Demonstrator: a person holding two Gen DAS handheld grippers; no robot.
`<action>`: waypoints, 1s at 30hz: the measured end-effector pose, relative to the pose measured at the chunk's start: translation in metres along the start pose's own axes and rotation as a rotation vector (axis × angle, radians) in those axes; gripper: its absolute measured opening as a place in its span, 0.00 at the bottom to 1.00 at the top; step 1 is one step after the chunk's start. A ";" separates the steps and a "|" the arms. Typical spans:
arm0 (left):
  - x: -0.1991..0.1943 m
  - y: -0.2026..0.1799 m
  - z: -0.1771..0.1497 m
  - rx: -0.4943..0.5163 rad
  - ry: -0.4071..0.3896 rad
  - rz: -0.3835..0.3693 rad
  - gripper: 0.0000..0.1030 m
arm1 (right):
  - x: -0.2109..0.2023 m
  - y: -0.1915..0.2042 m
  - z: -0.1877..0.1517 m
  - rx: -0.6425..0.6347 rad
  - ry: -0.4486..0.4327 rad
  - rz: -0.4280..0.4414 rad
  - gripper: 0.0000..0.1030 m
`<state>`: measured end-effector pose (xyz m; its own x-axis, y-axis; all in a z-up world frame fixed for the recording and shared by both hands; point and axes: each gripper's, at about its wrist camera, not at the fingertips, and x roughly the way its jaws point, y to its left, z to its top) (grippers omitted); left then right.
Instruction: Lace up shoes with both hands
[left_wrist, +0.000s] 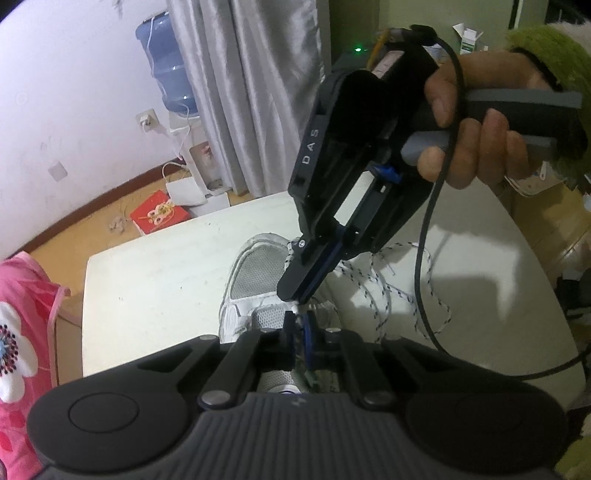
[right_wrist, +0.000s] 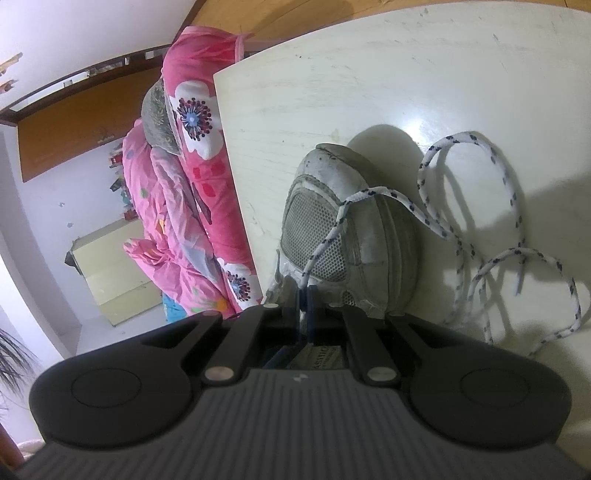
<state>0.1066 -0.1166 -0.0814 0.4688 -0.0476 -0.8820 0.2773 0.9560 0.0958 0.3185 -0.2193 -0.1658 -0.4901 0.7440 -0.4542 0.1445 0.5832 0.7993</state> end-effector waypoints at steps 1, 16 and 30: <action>0.000 0.000 0.000 -0.005 0.004 0.000 0.05 | 0.000 -0.001 0.000 0.003 0.000 0.003 0.02; 0.000 -0.006 -0.001 0.051 0.021 0.005 0.15 | 0.001 -0.006 -0.001 0.033 -0.004 0.030 0.02; 0.005 -0.019 0.000 0.142 0.027 0.071 0.10 | 0.000 -0.002 -0.003 0.018 -0.005 0.019 0.02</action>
<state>0.1038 -0.1354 -0.0879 0.4695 0.0285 -0.8824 0.3608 0.9060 0.2212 0.3156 -0.2218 -0.1665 -0.4832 0.7565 -0.4407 0.1690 0.5745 0.8009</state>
